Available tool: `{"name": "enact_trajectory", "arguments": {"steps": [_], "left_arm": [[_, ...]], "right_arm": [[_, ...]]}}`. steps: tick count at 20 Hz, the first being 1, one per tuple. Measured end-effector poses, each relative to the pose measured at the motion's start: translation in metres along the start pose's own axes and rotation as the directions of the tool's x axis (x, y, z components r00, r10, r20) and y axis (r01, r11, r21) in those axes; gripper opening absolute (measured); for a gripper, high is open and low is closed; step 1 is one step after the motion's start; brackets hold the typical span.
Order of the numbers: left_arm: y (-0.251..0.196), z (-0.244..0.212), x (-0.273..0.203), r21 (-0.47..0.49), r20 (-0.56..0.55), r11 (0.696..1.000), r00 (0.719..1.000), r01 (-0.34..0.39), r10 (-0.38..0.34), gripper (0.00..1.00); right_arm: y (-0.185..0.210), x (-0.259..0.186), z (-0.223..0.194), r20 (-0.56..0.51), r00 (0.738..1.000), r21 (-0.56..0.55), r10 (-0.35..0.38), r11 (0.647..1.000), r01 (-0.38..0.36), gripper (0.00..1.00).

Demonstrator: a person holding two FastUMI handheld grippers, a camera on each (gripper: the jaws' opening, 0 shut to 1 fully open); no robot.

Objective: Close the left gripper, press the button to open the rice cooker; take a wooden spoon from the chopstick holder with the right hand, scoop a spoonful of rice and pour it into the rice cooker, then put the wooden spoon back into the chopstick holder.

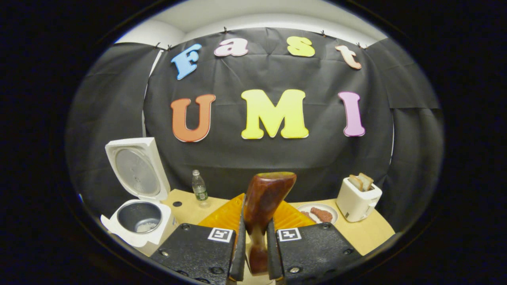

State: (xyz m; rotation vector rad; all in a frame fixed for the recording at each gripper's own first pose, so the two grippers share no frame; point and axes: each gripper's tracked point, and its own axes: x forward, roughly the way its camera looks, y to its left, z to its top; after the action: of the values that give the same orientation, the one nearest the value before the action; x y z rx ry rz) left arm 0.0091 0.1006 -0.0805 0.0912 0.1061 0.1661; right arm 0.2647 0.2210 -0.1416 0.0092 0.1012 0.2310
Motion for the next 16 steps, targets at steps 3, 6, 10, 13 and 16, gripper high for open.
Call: {"name": "enact_trajectory", "arguments": {"steps": [3,6,10,13,16], "left_arm": [[0.004,-0.006,0.0,-0.008,-0.015,1.0,1.0,-0.005,0.005,0.94],[0.006,-0.01,0.0,-0.002,-0.025,1.0,1.0,-0.008,0.008,0.95],[0.007,-0.013,-0.002,0.006,-0.028,1.0,0.999,-0.02,0.02,0.95],[0.009,-0.01,-0.003,0.011,-0.018,1.0,0.999,-0.028,0.028,0.95],[0.008,-0.007,-0.004,0.008,-0.008,0.999,0.999,-0.032,0.032,0.95]], "right_arm": [[0.009,0.01,-0.043,-0.056,0.998,-0.023,-0.005,1.0,0.004,0.28],[0.015,0.016,-0.079,-0.093,0.996,-0.077,-0.015,0.997,0.008,0.28],[0.017,0.022,-0.118,-0.128,0.991,-0.175,-0.047,0.984,0.024,0.28],[0.016,0.022,-0.143,-0.157,0.986,-0.207,-0.06,0.978,0.026,0.28],[0.017,0.02,-0.151,-0.147,0.987,-0.243,-0.064,0.97,0.026,0.28]]}}
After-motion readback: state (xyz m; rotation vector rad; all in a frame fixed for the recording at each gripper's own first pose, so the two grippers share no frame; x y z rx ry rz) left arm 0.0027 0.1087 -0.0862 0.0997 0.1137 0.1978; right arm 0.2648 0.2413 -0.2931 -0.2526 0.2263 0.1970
